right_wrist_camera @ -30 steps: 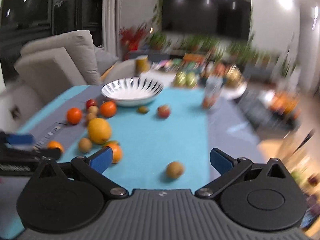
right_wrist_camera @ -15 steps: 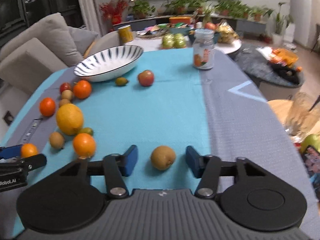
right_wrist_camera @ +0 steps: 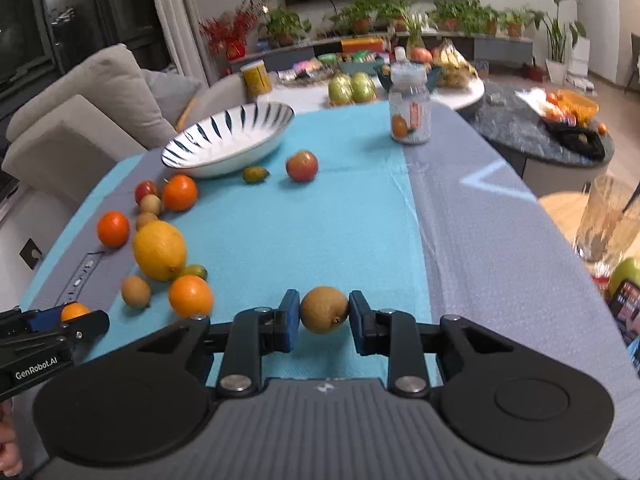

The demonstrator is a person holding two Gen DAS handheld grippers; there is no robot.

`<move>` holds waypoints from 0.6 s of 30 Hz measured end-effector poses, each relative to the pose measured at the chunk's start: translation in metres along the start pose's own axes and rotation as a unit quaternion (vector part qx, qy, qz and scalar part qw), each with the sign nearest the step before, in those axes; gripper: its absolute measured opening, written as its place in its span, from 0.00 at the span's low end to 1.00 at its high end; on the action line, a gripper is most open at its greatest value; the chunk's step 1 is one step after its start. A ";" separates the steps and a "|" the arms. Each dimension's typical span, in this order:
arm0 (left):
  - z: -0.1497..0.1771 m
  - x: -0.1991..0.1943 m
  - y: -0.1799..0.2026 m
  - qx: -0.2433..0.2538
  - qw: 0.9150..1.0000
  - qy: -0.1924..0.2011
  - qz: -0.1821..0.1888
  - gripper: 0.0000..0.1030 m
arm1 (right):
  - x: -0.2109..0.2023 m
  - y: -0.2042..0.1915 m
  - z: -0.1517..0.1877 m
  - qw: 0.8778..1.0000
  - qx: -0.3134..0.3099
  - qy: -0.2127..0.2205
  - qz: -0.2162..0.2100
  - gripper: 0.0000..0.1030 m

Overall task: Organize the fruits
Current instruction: 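Carry both fruits over the striped bowl and open both tools to drop them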

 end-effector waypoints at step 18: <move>-0.070 -0.024 -0.015 -0.005 0.997 0.081 0.005 0.35 | -0.009 -0.032 -0.061 0.997 -0.039 0.072 0.001 0.59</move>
Point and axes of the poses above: each gripper's, at about its wrist camera, not at the fingertips, and x roughly the way its jaws point, y to its right, z to its underside, the point moved 5 cm from there along x, roughly the way its jaws point, and after that the axes turned 3 degrees about -y, right-handed, at the moved point
